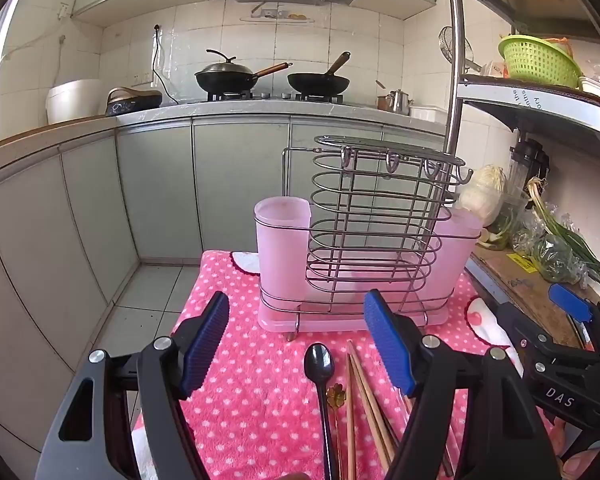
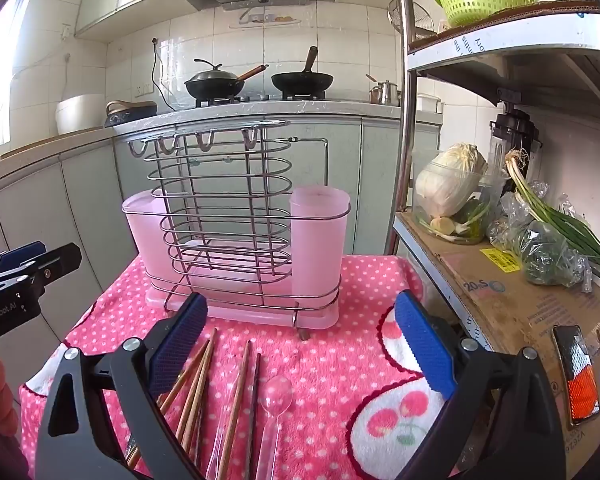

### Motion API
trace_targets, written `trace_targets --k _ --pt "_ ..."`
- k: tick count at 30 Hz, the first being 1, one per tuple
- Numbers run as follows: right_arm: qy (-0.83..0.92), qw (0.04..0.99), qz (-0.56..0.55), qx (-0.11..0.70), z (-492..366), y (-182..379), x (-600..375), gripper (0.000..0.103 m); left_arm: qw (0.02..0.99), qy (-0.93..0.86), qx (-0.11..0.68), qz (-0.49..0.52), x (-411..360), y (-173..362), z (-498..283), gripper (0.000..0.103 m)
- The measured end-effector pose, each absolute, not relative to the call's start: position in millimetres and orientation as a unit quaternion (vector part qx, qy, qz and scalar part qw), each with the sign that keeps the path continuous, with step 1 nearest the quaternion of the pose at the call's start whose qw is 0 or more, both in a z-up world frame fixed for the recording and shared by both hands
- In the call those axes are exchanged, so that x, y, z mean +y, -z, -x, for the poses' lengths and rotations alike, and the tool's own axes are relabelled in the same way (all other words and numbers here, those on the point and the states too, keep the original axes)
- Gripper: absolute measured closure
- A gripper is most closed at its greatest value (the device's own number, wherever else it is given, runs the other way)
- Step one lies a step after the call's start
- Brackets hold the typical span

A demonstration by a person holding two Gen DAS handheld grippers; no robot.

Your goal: Organize utensils

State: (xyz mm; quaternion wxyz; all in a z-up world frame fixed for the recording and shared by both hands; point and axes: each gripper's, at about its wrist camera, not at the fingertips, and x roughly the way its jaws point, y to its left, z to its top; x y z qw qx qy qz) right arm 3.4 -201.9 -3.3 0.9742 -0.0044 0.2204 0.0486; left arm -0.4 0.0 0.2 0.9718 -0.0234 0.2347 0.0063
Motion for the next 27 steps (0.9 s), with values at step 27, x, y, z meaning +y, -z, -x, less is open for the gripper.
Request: trace_targets --k 27 --pt "-0.050 0.975 0.005 0.216 -2.0 0.8 -201.5 0.008 0.973 -0.002 0.230 0.029 0.8 -10.2 6.6 0.034"
